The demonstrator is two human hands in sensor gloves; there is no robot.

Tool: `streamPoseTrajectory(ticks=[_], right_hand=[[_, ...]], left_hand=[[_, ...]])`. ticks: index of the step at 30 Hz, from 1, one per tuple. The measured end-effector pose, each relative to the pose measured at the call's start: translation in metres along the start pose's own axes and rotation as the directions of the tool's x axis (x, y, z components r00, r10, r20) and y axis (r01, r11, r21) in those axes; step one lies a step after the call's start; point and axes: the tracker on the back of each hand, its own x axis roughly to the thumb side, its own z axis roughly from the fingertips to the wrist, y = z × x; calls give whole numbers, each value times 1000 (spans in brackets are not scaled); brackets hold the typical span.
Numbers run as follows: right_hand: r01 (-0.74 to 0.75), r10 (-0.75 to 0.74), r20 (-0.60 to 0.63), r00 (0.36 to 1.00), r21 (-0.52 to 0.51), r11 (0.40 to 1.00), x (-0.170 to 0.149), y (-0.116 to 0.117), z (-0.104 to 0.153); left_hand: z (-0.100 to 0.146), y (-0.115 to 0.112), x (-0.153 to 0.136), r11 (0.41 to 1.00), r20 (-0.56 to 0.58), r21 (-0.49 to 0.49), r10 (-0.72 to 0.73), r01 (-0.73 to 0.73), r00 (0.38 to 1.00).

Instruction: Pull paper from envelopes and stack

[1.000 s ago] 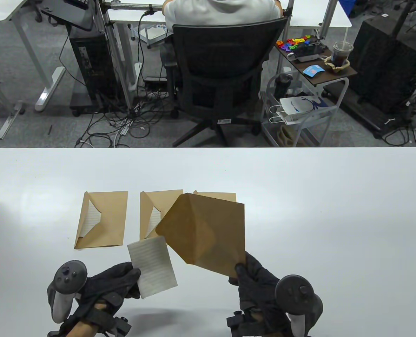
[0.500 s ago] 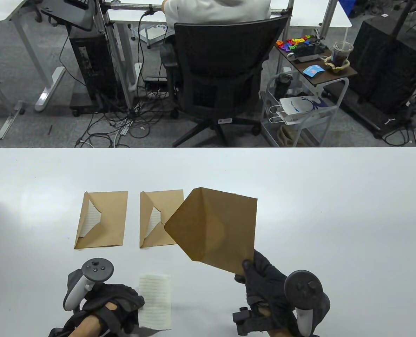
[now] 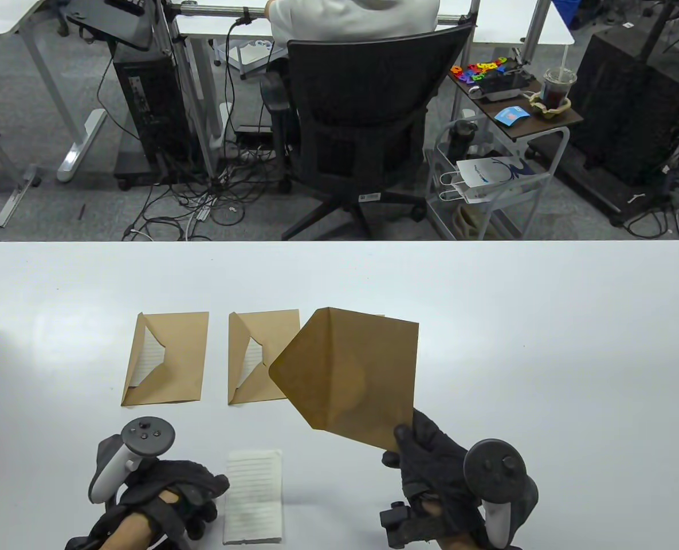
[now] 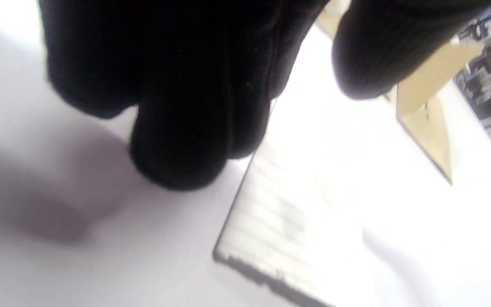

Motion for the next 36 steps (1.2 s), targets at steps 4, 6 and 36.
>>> streamPoseTrajectory(ticks=[4,6,36], right_hand=[[5,-5,-1,1000,2,1000,0,0,0],[8,-8,0,1000,5,1000,0,-1,0],[-286,506,-275,818,568,772,-59,19,0]], left_hand=[[14,18,-2,969,149,229,64,-97,987],[23,23,3,902,273,421,-21,-100,962],[34,32,3,545,29,784,-512,298,859]])
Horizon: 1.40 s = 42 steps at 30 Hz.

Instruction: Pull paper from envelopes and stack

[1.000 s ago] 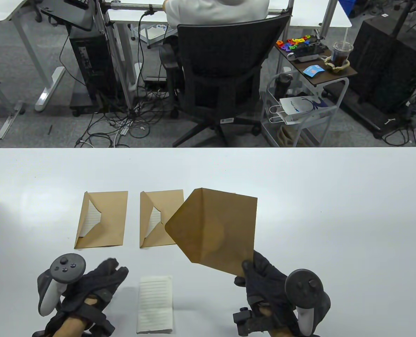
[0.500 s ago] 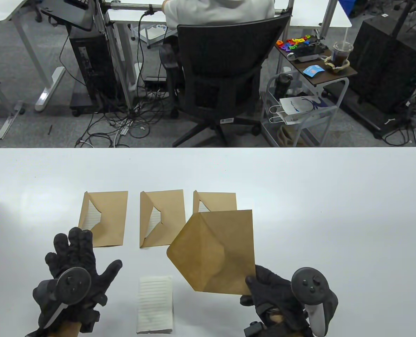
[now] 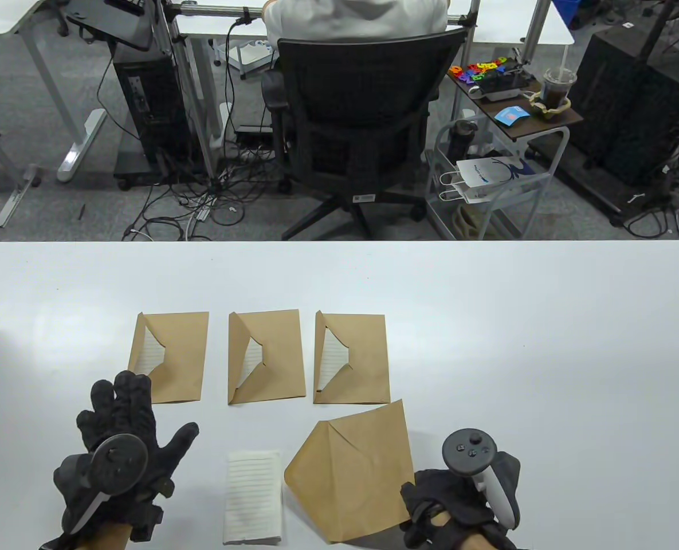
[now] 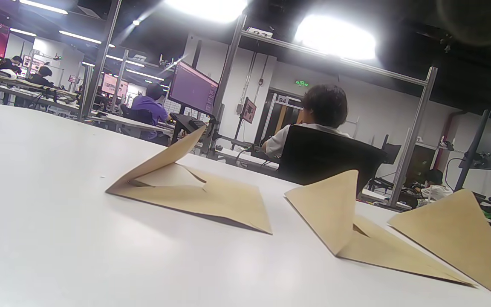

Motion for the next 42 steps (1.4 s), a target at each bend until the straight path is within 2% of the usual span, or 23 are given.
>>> streamPoseTrajectory(ticks=[4,12,17,20,23,25,29,32,38,42], right_hand=[[-116,117,-46,992,26,993,-7,13,-7],[-190,190,-70,979,4,982,-9,3,-2],[-163,150,-97,984,-140,977,-14,-11,-1],[-84,67,-69,995,-284,955,-17,-17,1],[41,-31,33,999,-375,926,-16,-25,2],[68,-32,90,995,-423,903,-13,-28,3],[107,-20,191,981,-458,883,0,-32,8],[60,85,236,968,-546,836,18,-37,14],[-6,162,202,966,-609,793,64,-56,8],[-49,156,122,980,-616,786,96,-61,-17]], left_hand=[[0,0,1,1000,4,-8,2,-2,1000],[0,0,0,1000,-1,-5,-2,2,1000],[0,-1,1,1000,-6,-7,-21,21,1000],[0,-2,2,998,-2,-15,-62,62,998],[0,-3,4,996,2,-29,-81,81,997],[0,-5,5,997,4,-45,-70,70,998],[1,-10,9,994,19,-67,-84,85,996],[3,-10,14,993,40,-53,-100,102,994],[6,-8,19,994,63,-34,-105,108,992],[6,-8,19,994,72,-26,-105,107,992]])
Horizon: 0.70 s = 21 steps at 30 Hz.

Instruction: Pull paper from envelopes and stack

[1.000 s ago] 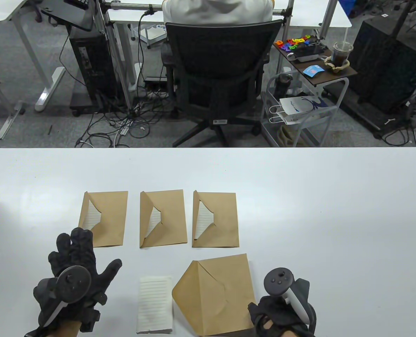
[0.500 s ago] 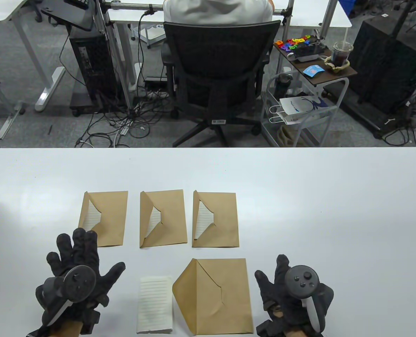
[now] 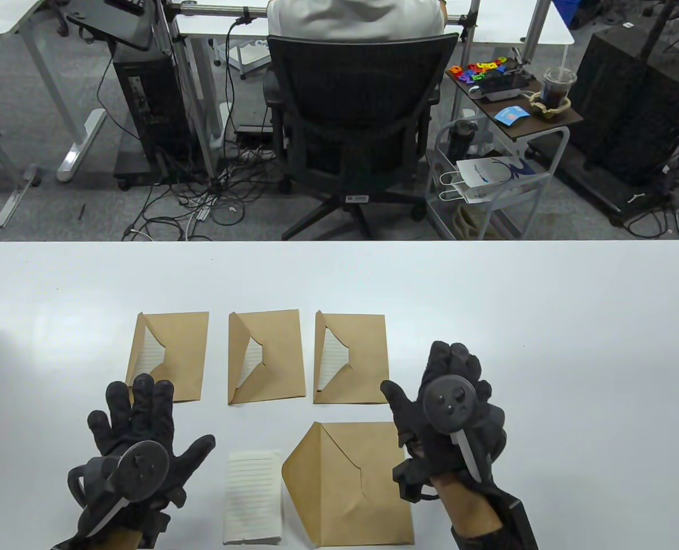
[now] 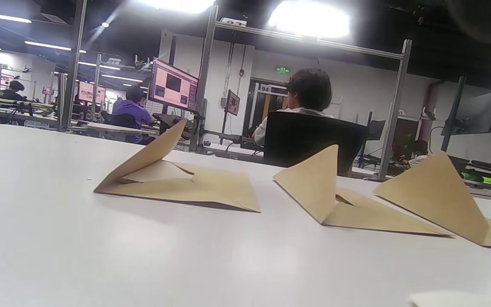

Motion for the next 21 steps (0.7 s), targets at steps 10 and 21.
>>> streamPoseTrajectory(ticks=[10,21], right_hand=[[-155,207,-248,946,215,964,31,84,-77],[-239,409,-380,829,420,875,43,147,-103]], left_hand=[[2,1,3,1000,25,18,-8,8,1000],[2,3,3,1000,31,27,5,-5,1000]])
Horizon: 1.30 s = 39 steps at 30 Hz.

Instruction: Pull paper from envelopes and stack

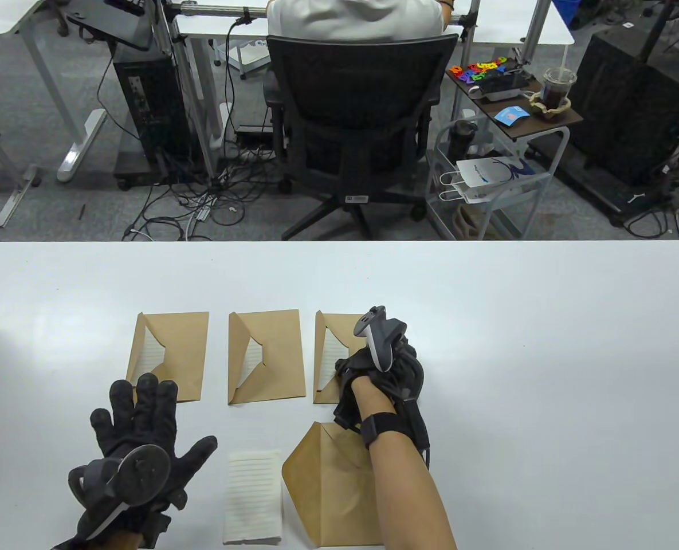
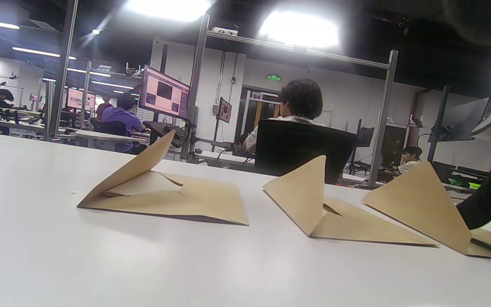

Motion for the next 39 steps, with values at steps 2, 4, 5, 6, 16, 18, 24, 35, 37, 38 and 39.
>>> streamPoseTrajectory(ticks=[2,4,5,6,16,18,24,35,37,38,39], right_hand=[[-12,11,-6,1000,-31,999,-1,-3,3],[30,-31,-2,1000,-60,998,-4,-6,7],[29,-29,-2,1000,-81,996,-4,-7,7],[34,-34,-6,999,-96,995,-4,-8,7],[108,-117,-72,990,-124,986,-12,-18,3],[118,-130,-94,987,-125,985,-14,-21,2],[159,-171,-122,978,-105,982,-14,-23,3],[147,-148,-202,968,-21,989,-12,-28,2],[157,-152,-212,965,8,988,-16,-30,2],[168,-159,-217,963,22,986,-18,-31,3],[180,-168,-221,961,32,983,-20,-32,3]], left_hand=[[0,0,0,1000,2,0,0,0,1000],[0,-1,1,1000,6,-2,1,-1,1000],[0,-1,1,1000,7,-7,2,-2,1000],[0,-2,2,1000,9,-10,1,-1,1000],[0,-4,3,1000,8,-24,9,-9,1000],[0,-3,3,1000,10,-25,8,-8,1000],[1,-4,4,999,9,-31,13,-12,1000],[1,0,1,999,1,-16,31,-31,1000],[1,0,1,999,3,-14,31,-31,1000],[1,0,1,999,5,-14,32,-32,999],[1,0,1,999,5,-14,34,-34,999]])
